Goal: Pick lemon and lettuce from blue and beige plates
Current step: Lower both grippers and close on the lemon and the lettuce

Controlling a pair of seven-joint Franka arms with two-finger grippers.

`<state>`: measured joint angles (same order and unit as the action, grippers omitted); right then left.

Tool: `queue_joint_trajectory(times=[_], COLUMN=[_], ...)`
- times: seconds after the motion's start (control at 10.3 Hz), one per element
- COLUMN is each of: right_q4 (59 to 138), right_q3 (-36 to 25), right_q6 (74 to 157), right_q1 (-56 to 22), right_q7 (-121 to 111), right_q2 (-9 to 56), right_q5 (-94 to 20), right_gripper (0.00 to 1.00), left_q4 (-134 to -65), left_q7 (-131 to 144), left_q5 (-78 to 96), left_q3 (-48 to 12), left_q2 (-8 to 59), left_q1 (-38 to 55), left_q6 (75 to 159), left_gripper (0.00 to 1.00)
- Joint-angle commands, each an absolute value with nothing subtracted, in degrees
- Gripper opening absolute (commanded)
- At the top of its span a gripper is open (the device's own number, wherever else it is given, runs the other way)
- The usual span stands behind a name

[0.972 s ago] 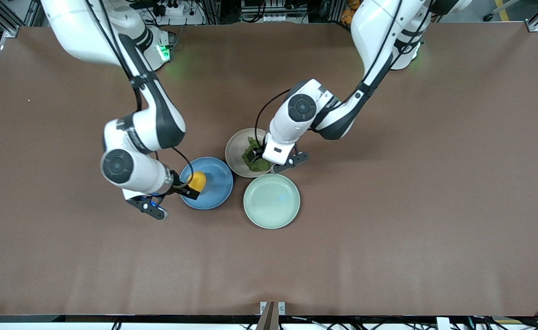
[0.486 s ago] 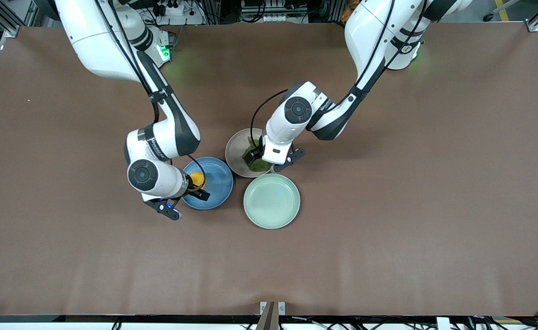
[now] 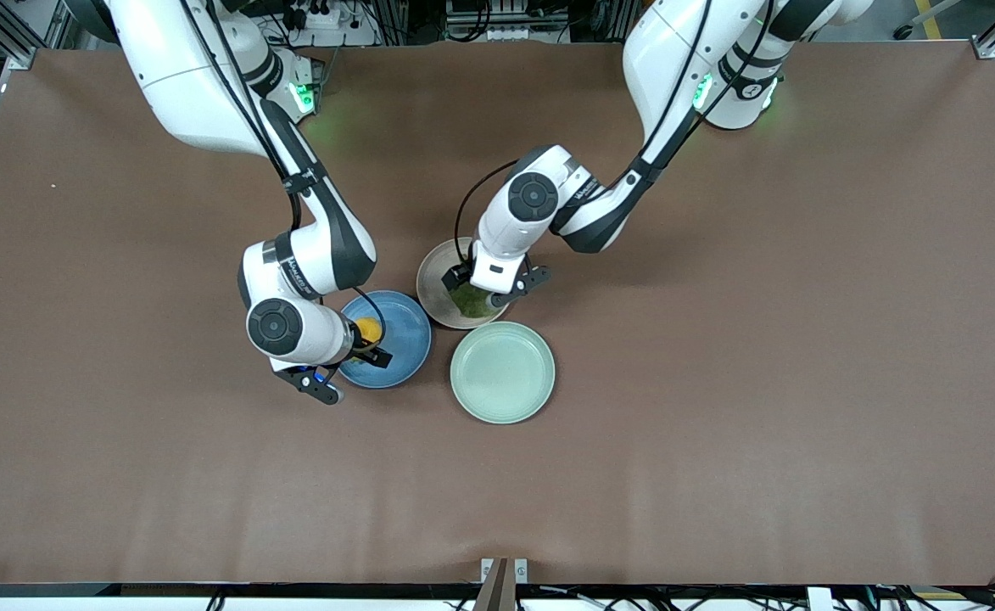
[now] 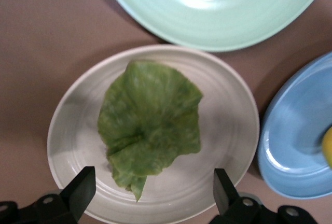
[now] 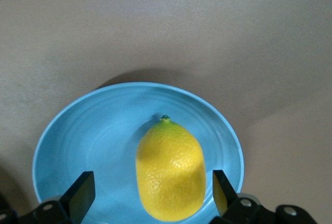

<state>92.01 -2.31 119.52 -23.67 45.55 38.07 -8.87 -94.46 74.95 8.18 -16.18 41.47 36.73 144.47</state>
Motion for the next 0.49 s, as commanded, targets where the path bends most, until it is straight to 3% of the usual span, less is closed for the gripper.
queue_joint_trajectory(times=[0.0,0.19,0.39], right_q4=[93.8,93.8,93.9], right_q3=[-2.5,-2.5,-2.5], right_q6=[119.4,119.5,119.7], right_q1=[-23.3,-23.4,-23.3], right_q7=[44.0,43.9,43.5], right_q2=[37.8,37.8,38.2], right_q5=[-9.8,-9.8,-9.8], right_gripper=[1.0,1.0,1.0], left_q4=[-93.4,-93.6,-93.5], left_q7=[74.8,74.0,73.8], left_q5=[6.9,3.8,2.0], left_q3=[-15.9,-16.0,-16.0], left_q2=[42.8,43.4,44.4], left_q1=[37.1,37.1,37.1], left_q6=[144.3,143.9,143.4], left_gripper=[0.98,0.86,0.84])
